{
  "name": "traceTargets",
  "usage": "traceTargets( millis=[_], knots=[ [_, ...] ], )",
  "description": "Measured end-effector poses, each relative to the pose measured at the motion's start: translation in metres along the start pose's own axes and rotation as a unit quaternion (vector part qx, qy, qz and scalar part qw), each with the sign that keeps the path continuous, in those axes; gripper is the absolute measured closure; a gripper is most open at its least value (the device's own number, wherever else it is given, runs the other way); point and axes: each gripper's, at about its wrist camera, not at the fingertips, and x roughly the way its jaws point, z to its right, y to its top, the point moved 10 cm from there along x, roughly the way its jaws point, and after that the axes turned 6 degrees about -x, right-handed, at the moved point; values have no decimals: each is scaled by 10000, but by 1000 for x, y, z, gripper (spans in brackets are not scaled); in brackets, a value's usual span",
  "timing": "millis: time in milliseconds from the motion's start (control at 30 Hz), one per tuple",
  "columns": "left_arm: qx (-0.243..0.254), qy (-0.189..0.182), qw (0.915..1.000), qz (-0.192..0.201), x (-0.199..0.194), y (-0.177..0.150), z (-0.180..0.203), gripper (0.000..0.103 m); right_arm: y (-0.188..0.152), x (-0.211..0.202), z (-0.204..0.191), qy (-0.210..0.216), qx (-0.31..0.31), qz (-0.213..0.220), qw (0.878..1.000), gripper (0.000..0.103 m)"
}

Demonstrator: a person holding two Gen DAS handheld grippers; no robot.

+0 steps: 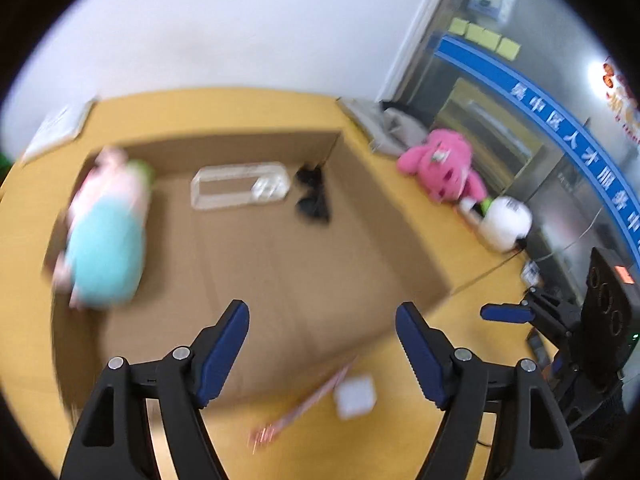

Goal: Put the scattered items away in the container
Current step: 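Move the open right gripper down to the white earbud case, then close the right gripper on the earbud case while the left gripper grasps it too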

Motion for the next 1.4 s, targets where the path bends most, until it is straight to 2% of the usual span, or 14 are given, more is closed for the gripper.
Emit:
traceTargets(
  millis=[133,300,400,467,600,700,733,833,867,1000,1067,1200,1233,1400],
  knots=[
    [-230,191,9989,-353,14,-57,-20,27,-35,52,-16,14,599,-336,9976,8],
    [-483,111,9974,-526,21,-95,-26,27,-37,84,-18,-158,1074,-329,9935,15],
    [-621,-16,9965,-563,21,-106,-26,27,-41,95,-28,-207,1051,-533,9928,37],
    [-660,-41,9961,-587,22,-111,-26,27,-46,100,-36,-206,940,-680,9930,60],
    [-788,-217,9946,-637,24,-119,-26,27,-54,95,-42,-338,761,-711,9940,78],
    [-885,-404,9928,-693,25,-125,-24,27,-57,91,-40,-363,689,-725,9943,78],
    [-907,-457,9924,-701,25,-126,-23,27,-57,90,-40,-341,635,-684,9950,70],
    [-917,-580,9915,-715,24,-130,-18,27,-43,81,-36,-486,407,-344,9974,9],
    [-938,-622,9911,-716,24,-130,-18,27,-37,79,-33,-565,306,-264,9976,6],
    [-1181,-556,9891,-679,23,-130,-24,28,-30,95,-29,-417,196,-421,9980,11],
    [-1318,-542,9874,-691,24,-131,-29,28,-34,106,-29,-324,286,-573,9974,26],
    [-1594,-833,9811,-714,21,-132,-34,28,-38,113,-28,-596,-8,-610,9964,42],
    [-1599,-814,9812,-714,21,-132,-34,28,-39,113,-29,-588,-45,-591,9965,55],
    [-1655,-1088,9765,-854,25,-130,-25,28,-51,102,-38,-459,-127,-479,9977,56]
  ],
)
